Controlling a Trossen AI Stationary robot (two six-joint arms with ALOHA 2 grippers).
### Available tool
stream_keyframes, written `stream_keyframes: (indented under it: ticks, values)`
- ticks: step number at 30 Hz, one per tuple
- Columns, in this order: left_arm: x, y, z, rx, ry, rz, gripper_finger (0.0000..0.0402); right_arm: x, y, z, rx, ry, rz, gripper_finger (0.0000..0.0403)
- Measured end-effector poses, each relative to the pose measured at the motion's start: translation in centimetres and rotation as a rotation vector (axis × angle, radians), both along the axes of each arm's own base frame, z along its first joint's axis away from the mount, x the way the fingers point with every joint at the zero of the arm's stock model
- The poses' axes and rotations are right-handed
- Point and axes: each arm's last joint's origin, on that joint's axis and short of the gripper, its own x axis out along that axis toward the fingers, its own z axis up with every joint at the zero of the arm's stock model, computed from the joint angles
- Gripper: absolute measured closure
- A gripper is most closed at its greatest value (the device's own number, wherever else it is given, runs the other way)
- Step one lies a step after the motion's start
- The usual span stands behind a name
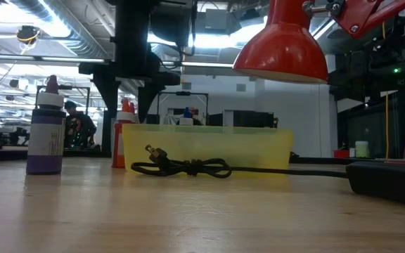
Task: Pick & Place food coloring
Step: Put the large pink food coloring bottle into the yellow container
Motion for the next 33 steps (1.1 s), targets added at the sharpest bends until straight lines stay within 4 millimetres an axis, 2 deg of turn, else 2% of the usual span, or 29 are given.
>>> stream_keyframes:
  ticks: [12,27,33]
  values:
    - [0.00,0.16,0.01,0.020,0.019,-0.047,0.0132,0.00,0.00,-0.01,0.001,0.001,0.000,0.0004]
    - [-0.05,0.14,0.02,0.016,0.024,-0.049,0.0280,0.00,0.00,-0.01,0.000,0.001,0.000,0.0004]
    - [-0.31,0.44,0.29,0.031,0.031,-0.041,0.0294,0.00,0.00,0.00,0.000,0.000,0.000,0.0004]
